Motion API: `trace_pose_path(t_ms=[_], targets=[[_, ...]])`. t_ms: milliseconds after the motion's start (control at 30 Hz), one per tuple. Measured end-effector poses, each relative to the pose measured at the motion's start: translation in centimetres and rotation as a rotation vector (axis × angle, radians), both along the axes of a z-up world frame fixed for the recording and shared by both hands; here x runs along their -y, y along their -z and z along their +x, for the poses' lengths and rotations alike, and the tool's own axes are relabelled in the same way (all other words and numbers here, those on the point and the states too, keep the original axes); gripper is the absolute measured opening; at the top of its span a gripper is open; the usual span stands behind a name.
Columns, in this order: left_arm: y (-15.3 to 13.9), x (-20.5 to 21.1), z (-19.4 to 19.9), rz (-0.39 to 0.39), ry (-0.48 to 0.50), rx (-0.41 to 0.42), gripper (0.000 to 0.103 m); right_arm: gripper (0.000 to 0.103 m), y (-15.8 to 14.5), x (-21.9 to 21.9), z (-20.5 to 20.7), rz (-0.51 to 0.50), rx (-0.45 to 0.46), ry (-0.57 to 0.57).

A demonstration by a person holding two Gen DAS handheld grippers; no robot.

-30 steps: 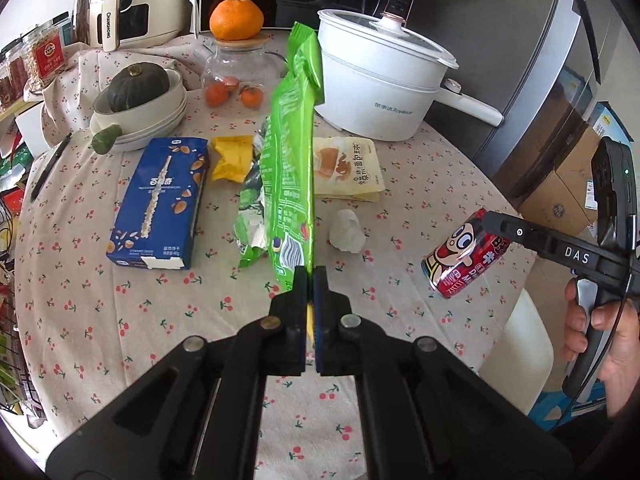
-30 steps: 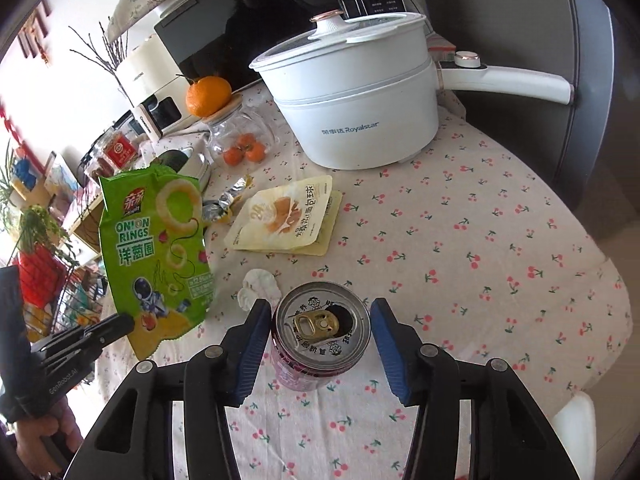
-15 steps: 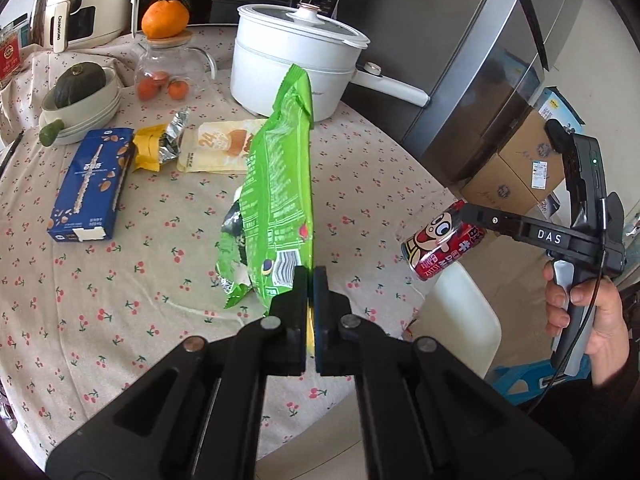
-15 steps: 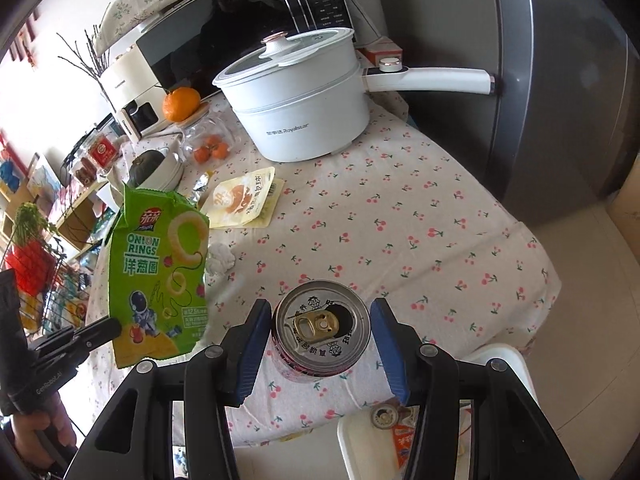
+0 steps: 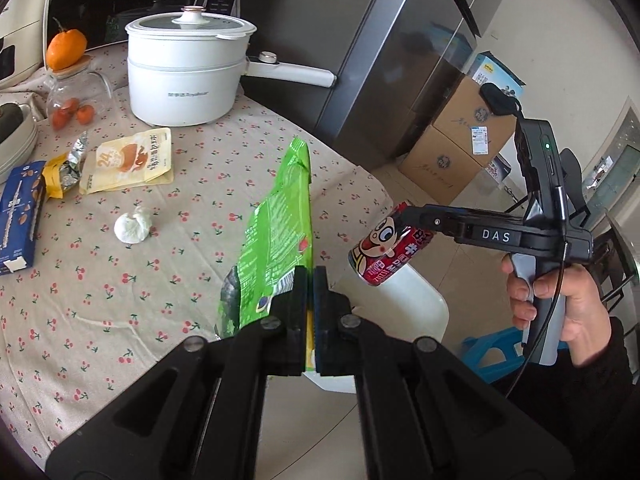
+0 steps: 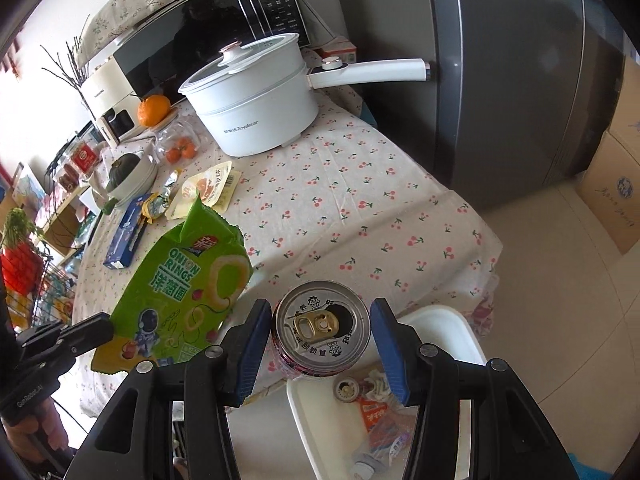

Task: Collect trash
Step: 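Carry both over the white bin, left releases the green bag while right releases the can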

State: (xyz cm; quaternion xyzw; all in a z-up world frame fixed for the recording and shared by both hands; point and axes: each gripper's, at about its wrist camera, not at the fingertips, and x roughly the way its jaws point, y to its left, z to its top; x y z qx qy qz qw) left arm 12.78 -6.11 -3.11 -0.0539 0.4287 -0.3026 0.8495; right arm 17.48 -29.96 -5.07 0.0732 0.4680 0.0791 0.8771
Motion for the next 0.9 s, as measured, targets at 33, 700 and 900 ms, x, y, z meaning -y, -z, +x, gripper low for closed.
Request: trace_pose_path(t_ms=[33,700,900], targets=[[0.1,0.6,0.0,-0.010,0.014,-0.005,0.003,0.052,0.1,0.5,-0.2,-0.001,-0.005,0.009],[3.5,12.8,-1.6,-0.054,0.237,-0.102,0.001,0.053,1.3,12.5,-5.1,-0.058,-0.089,0.238],[5.1,13.8,-1.1,0.022,0.223,-0.101,0.001,0.052,2.1,13.8,-5.4,-0.065,-0.115,0.254]])
